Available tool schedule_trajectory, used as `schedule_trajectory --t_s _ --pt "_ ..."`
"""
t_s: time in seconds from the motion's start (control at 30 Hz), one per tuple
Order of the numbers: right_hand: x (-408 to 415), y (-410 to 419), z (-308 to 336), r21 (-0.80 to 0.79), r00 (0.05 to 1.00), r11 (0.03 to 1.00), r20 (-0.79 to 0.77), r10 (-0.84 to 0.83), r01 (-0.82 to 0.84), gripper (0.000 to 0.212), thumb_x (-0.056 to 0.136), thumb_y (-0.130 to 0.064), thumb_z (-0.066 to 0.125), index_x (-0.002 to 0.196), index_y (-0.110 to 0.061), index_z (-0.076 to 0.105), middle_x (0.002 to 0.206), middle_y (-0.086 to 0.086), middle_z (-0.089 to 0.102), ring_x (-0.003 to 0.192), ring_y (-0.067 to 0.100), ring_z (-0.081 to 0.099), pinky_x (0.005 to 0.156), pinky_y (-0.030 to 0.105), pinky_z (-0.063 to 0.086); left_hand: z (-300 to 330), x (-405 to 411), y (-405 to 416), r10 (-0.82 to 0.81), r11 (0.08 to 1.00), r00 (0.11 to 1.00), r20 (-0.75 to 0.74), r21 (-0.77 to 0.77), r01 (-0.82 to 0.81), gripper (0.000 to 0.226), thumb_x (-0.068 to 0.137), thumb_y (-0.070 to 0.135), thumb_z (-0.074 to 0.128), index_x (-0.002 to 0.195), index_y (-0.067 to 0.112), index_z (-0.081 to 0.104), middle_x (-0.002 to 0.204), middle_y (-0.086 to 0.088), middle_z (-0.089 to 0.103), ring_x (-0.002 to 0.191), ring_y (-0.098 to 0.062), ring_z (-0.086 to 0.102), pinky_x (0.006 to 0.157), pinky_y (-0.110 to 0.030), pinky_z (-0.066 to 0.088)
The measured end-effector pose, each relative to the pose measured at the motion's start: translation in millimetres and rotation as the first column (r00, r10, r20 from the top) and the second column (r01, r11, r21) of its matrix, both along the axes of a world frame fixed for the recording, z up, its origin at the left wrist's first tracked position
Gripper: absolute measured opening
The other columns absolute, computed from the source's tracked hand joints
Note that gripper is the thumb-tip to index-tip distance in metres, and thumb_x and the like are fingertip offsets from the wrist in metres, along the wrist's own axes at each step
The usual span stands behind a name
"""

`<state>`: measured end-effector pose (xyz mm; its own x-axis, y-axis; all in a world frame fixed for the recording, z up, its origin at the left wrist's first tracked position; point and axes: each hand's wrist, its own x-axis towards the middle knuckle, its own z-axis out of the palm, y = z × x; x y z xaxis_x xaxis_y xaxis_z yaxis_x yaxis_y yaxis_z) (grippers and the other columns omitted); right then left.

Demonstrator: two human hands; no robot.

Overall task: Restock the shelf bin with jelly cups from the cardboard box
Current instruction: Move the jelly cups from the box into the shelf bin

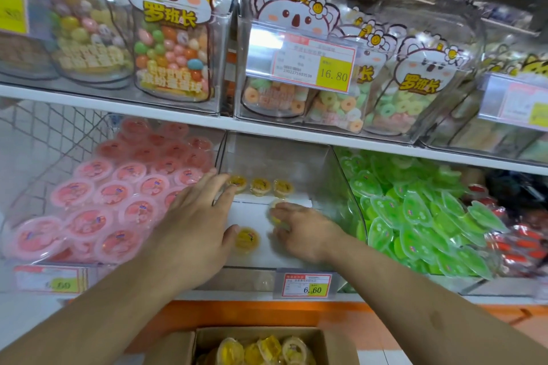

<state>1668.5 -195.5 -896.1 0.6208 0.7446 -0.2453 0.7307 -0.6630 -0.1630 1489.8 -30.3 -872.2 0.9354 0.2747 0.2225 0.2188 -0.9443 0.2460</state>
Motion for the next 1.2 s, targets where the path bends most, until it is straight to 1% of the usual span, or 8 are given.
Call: schedule_trajectory --t_s 0.13,0.23,0.33,0.43,0.5,0.67,1.07,1.2 --pt "3.1 0.6 -2.3 -0.096 0.996 0.993 0.062 -0.066 0.072 0.059 0.101 -0.046 0.034 0.152 -0.017 0.044 0.161 0.002 0.037 0.149 0.026 0.038 0.120 0.045 0.038 0.0 0.4 -0.3 0.005 1.000 1.000 -0.005 0.014 -0.005 0.073 0.104 0.048 0.044 0.166 0.022 0.015 0.172 0.004 0.003 0.159 -0.016 -0.009 0.127 -0.038 0.005" --pt "7.9 1.4 -8.4 -0.144 0.990 0.981 0.057 -0.126 0.132 0.069 0.105 -0.045 0.035 0.163 -0.010 0.023 0.171 0.010 0.018 0.159 0.028 0.017 0.126 0.046 0.026 0.5 0.2 -0.3 0.006 1.000 1.000 -0.009 0.021 -0.006 0.074 0.103 0.049 0.043 0.166 0.023 0.014 0.172 0.005 0.001 0.159 -0.015 -0.011 0.127 -0.039 0.005" --pt "15.1 3.9 -18.5 -0.162 0.986 0.973 0.038 -0.159 0.164 0.079 0.107 -0.051 0.030 0.166 -0.005 0.003 0.175 0.013 0.000 0.162 0.026 -0.003 0.131 0.044 0.010 1.4 0.0 -0.8 0.008 1.000 1.000 -0.008 0.025 -0.008 0.073 0.104 0.050 0.043 0.166 0.024 0.014 0.173 0.005 0.000 0.159 -0.016 -0.012 0.127 -0.038 0.004" --pt "16.0 5.9 -17.7 -0.123 0.973 0.967 -0.033 -0.228 0.222 0.081 0.109 -0.054 0.029 0.166 -0.007 -0.005 0.174 0.010 -0.012 0.161 0.024 -0.014 0.129 0.037 -0.005 0.7 0.6 -0.8 0.005 1.000 1.000 0.000 0.030 -0.005 0.072 0.104 0.050 0.043 0.165 0.023 0.016 0.173 0.004 0.001 0.159 -0.016 -0.011 0.126 -0.037 0.003" --pt "16.2 7.8 -15.2 -0.093 0.960 0.962 -0.084 -0.266 0.258 0.084 0.109 -0.057 0.029 0.165 -0.008 -0.008 0.174 0.007 -0.017 0.160 0.022 -0.019 0.127 0.037 -0.008 0.0 0.9 0.0 0.005 0.999 1.000 0.002 0.038 -0.005 0.072 0.103 0.050 0.044 0.165 0.023 0.018 0.173 0.003 0.002 0.159 -0.016 -0.010 0.125 -0.037 0.004" --pt "23.0 16.3 -16.1 -0.037 0.937 0.947 -0.136 -0.320 0.318 0.086 0.108 -0.059 0.028 0.165 -0.006 -0.009 0.173 0.008 -0.018 0.159 0.022 -0.020 0.129 0.037 -0.008 -3.2 1.5 1.0 0.007 0.999 1.000 0.004 0.039 -0.007 0.072 0.104 0.050 0.042 0.165 0.024 0.015 0.173 0.004 0.000 0.159 -0.016 -0.011 0.126 -0.038 0.004" --pt "48.7 29.5 -19.5 0.000 0.940 0.947 -0.126 -0.318 0.320 0.084 0.108 -0.057 0.030 0.165 -0.005 -0.003 0.175 0.010 -0.011 0.161 0.024 -0.013 0.131 0.040 -0.002 -7.3 1.1 3.5 -0.009 0.999 1.000 0.016 0.045 0.008 0.071 0.099 0.046 0.056 0.161 0.020 0.032 0.170 0.000 0.021 0.160 -0.020 0.008 0.125 -0.042 0.017" --pt "50.3 32.1 -16.7 -0.009 0.941 0.949 -0.124 -0.315 0.316 0.083 0.109 -0.056 0.029 0.165 -0.002 -0.001 0.175 0.012 -0.009 0.161 0.026 -0.011 0.131 0.040 -0.001 -2.9 1.2 1.2 -0.006 0.999 1.000 0.007 0.036 0.006 0.072 0.101 0.046 0.050 0.164 0.022 0.025 0.172 0.002 0.012 0.160 -0.017 -0.002 0.126 -0.039 0.009"
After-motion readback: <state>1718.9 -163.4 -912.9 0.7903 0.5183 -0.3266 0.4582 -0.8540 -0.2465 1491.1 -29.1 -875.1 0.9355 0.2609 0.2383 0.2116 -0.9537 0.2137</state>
